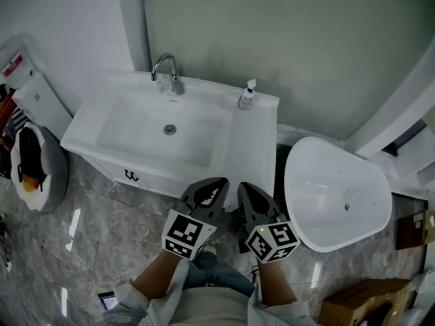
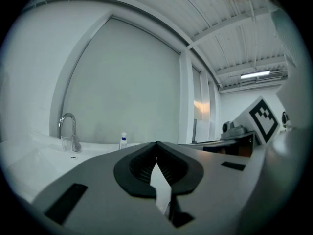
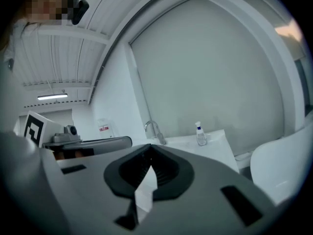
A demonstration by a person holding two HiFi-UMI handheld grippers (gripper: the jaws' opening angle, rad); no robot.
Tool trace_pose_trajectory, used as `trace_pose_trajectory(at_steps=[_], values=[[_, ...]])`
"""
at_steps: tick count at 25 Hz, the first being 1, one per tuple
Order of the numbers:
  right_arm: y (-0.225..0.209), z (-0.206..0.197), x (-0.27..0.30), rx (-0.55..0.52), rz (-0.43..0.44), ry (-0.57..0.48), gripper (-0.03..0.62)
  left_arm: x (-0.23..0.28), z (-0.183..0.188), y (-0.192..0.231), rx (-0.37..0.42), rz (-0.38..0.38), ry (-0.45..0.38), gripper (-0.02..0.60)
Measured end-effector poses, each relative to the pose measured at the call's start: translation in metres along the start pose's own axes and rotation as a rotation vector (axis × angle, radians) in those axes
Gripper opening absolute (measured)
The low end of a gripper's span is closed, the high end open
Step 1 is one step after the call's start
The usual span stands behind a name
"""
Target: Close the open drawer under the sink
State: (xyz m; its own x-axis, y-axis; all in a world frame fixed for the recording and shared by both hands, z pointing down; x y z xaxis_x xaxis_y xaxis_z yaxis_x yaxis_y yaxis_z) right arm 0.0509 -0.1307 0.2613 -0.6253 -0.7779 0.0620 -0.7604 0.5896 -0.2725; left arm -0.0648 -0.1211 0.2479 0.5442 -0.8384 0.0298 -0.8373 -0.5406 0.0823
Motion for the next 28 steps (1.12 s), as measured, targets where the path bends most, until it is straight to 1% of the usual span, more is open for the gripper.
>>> trace_pose_trajectory(at_steps=[5,10,12,18,28], values=[[0.011,0.024,-0.004,-0.006,0.036,-0.017,0.01,-0.012,0.019,-0.003,-0.021,-0.013,-0.026,0.015],[0.024,0.038,-0.011,-0.051,0.068,-0.007,0.01,-0.02,0.024,-0.004,-0.033,-0.027,-0.041,0.015],[0.027,0.037,-0.014,-0.056,0.077,0.007,0.009,-0.021,0.022,-0.005,-0.04,-0.034,-0.036,0.015],[0.031,0.021,-0.018,-0.021,0.095,0.05,0.009,-0.029,0.015,-0.009,-0.06,-0.055,-0.025,0.015],[0.037,0.014,-0.017,-0.034,0.092,0.067,0.009,-0.032,0.013,-0.008,-0.055,-0.07,-0.02,0.015]])
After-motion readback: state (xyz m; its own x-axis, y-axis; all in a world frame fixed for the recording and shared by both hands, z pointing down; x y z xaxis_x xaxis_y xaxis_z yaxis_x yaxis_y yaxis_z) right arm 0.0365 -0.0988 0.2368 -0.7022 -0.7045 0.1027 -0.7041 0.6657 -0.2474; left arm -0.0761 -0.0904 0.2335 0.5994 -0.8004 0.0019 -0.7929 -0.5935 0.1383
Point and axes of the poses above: the fingertips, and each gripper's own axes: x forward along the fingers, y to its left, z out of its top, the point moved 6 cm from there along -x, backward along the fingers, and after that the axes turned 4 degrees about -y, right-handed, at the moved point
